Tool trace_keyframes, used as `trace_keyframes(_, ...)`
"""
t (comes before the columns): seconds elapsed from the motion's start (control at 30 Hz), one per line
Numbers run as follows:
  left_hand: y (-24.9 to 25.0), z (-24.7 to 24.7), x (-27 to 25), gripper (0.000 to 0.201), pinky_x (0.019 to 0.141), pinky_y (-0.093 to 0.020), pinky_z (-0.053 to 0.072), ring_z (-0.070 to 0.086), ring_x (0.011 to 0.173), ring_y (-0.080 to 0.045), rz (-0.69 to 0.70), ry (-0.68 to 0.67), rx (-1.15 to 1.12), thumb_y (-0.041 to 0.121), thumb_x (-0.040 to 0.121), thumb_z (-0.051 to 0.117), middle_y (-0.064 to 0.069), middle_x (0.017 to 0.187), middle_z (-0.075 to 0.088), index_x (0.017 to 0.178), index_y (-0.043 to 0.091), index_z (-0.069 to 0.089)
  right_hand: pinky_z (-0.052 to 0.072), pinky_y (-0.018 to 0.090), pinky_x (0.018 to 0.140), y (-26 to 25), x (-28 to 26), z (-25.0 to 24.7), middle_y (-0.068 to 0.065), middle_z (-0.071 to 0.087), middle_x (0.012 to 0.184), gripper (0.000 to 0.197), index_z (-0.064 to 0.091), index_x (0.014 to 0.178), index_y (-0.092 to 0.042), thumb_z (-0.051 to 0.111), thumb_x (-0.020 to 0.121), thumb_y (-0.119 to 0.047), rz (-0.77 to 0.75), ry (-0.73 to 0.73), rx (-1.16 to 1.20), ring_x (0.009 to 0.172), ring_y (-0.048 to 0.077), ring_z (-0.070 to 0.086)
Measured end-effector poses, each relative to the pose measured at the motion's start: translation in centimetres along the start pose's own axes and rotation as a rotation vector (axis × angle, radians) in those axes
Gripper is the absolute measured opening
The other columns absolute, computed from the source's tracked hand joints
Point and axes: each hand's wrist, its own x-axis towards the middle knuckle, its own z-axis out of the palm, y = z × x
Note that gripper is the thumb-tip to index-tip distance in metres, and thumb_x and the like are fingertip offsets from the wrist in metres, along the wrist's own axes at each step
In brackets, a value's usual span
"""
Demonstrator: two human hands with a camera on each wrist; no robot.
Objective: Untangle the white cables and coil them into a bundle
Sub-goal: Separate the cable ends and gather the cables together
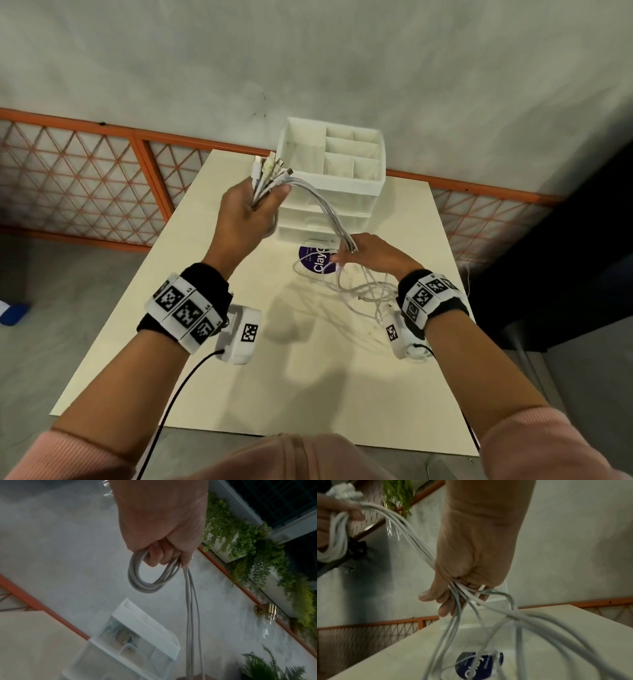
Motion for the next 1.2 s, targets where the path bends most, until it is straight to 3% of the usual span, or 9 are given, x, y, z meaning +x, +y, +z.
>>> trace_keyframes(0.2, -2.8, -2.6, 1.7, 0.032, 0.054, -0.024, 0.036, 0.041, 0.051, -0.005, -0.077, 0.198, 0.031, 0.035, 0.088, 0.059, 0.013, 0.052, 0.047, 0.068, 0.01, 0.057, 0.045, 0.026, 0.07, 2.7, -0.8, 0.5, -0.004, 0.058, 0.044, 0.036, 0.056, 0.055, -0.018, 0.068, 0.083, -0.037, 0.085, 0.137, 0.168, 0.062, 0.018, 0.065)
trace_keyframes(0.3, -5.3, -3.1, 1.2, 0.037, 0.058, -0.03, 0.035, 0.047, 0.056, -0.018, -0.196, 0.247, 0.22, 0.033, 0.089, 0.059, -0.008, 0.06, 0.054, 0.072, 0.0, 0.055, 0.048, 0.029, 0.075, 2.8, -0.9, 0.0, -0.002, 0.058, 0.043, 0.037, 0.058, 0.048, -0.025, 0.071, 0.081, -0.034, 0.056, 0.132, 0.216, 0.063, 0.018, 0.068)
trace_keyframes(0.4, -8.1, -3.5, -0.3, 0.041, 0.061, -0.033, 0.035, 0.059, 0.076, -0.038, -0.443, 0.191, 0.431, 0.032, 0.089, 0.059, -0.029, 0.084, 0.064, 0.083, -0.009, 0.059, 0.048, 0.027, 0.078, 2.1, -1.4, -0.9, 0.003, 0.057, 0.053, 0.024, 0.063, 0.062, -0.028, 0.066, 0.086, -0.031, 0.009, 0.032, 0.216, 0.068, 0.017, 0.067)
trace_keyframes(0.53, -11.6, -4.4, -1.9, 0.047, 0.071, -0.037, 0.044, 0.061, 0.095, -0.039, -0.662, -0.052, 0.578, 0.028, 0.074, 0.077, -0.024, 0.105, 0.065, 0.101, -0.007, 0.059, 0.044, 0.032, 0.079, 1.7, -1.6, -1.9, -0.002, 0.049, 0.06, 0.03, 0.062, 0.078, -0.017, 0.047, 0.096, -0.035, 0.018, 0.031, 0.075, 0.063, 0.01, 0.055)
trace_keyframes(0.7, -8.1, -0.9, -2.4, 0.062, 0.057, -0.026, 0.033, 0.05, 0.061, -0.019, -0.256, -0.167, 0.352, 0.03, 0.064, 0.084, -0.008, 0.074, 0.058, 0.113, 0.011, 0.05, 0.032, 0.038, 0.089, -0.1, -0.9, -1.1, -0.006, 0.05, 0.067, 0.04, 0.065, 0.087, -0.014, 0.04, 0.097, -0.044, 0.079, -0.083, -0.312, 0.074, 0.014, 0.051)
trace_keyframes(0.83, -6.3, 2.9, -2.0, 0.079, 0.067, -0.024, 0.046, 0.06, 0.07, -0.013, -0.093, -0.518, 0.246, 0.024, 0.069, 0.082, -0.003, 0.089, 0.067, 0.136, 0.029, 0.04, 0.035, 0.02, 0.062, -3.2, -0.7, -0.5, -0.005, 0.046, 0.063, 0.039, 0.065, 0.088, -0.003, 0.044, 0.098, -0.034, -0.119, -0.16, -0.13, 0.059, 0.007, 0.042)
trace_keyframes(0.97, -6.5, 4.1, -1.0, 0.023, 0.061, -0.022, 0.034, 0.058, 0.073, -0.024, -0.067, -0.483, 0.376, 0.021, 0.085, 0.066, -0.009, 0.08, 0.064, 0.101, 0.004, 0.064, 0.04, 0.029, 0.07, -3.7, -0.7, -1.3, -0.007, 0.053, 0.06, 0.04, 0.067, 0.09, -0.006, 0.042, 0.098, -0.036, -0.175, -0.157, -0.007, 0.058, 0.008, 0.049)
trace_keyframes(1.1, -5.7, 3.6, -0.4, 0.021, 0.055, -0.015, 0.034, 0.053, 0.068, -0.021, 0.014, -0.536, 0.417, 0.02, 0.091, 0.059, -0.007, 0.075, 0.062, 0.097, 0.001, 0.065, 0.048, 0.036, 0.092, -2.4, -0.9, -1.0, 0.011, 0.071, 0.106, 0.045, 0.067, 0.106, -0.014, 0.038, 0.097, -0.047, -0.14, -0.109, 0.074, 0.101, 0.026, 0.065)
trace_keyframes(1.2, -5.2, 2.9, 0.3, 0.025, 0.062, -0.021, 0.036, 0.062, 0.078, -0.024, 0.096, -0.437, 0.411, 0.022, 0.091, 0.057, -0.014, 0.087, 0.07, 0.107, 0.004, 0.066, 0.042, 0.025, 0.075, -2.1, -1.2, -0.8, -0.005, 0.065, 0.083, 0.054, 0.067, 0.086, -0.019, 0.025, 0.098, -0.051, -0.08, -0.053, 0.115, 0.08, 0.013, 0.058)
